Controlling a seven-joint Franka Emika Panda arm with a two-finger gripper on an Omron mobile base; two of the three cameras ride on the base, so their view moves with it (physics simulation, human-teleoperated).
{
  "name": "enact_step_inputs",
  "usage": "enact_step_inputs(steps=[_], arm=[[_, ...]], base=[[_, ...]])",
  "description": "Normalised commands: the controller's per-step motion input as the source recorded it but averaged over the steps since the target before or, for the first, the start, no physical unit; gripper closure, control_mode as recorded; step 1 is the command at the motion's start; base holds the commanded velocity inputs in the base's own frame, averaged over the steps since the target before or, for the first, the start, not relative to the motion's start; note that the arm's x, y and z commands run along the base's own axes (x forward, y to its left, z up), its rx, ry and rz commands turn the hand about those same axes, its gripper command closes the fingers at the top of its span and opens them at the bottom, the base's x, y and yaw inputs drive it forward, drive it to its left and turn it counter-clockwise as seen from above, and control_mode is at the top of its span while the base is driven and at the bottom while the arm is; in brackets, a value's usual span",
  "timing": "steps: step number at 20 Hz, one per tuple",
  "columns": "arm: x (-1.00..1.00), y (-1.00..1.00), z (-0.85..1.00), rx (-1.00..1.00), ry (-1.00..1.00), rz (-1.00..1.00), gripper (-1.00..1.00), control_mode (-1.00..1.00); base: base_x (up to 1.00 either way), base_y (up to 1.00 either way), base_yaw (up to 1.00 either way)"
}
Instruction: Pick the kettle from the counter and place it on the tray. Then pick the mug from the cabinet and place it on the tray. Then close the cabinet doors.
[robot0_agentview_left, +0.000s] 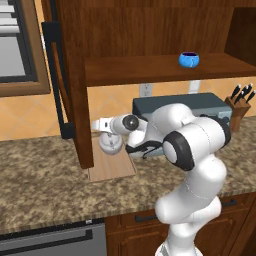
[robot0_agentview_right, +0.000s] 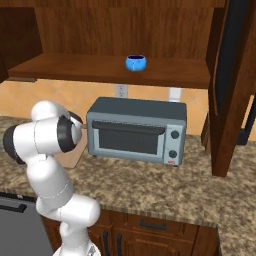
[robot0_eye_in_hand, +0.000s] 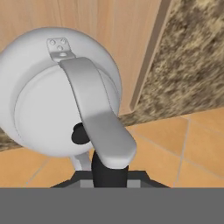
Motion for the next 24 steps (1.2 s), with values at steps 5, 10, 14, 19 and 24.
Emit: enact_step_inputs(steps=[5, 10, 14, 19, 24], arm=[[0.10, 0.01, -0.24, 0.00, 0.00, 0.00, 1.00, -1.00], [0.09, 0.03, -0.24, 0.00, 0.00, 0.00, 1.00, -1.00], [0.02, 0.00, -0.26, 0.00, 0.00, 0.00, 1.00, -1.00], [0.02, -0.05, -0.16, 0.00, -0.01, 0.00, -1.00, -1.00], [-0.05, -0.14, 0.00, 0.00, -0.05, 0.00, -1.00, -1.00]], base=[[0.00, 0.00, 0.00], [0.00, 0.00, 0.00], [0.00, 0.00, 0.00], [0.00, 0.00, 0.00], [0.00, 0.00, 0.00]])
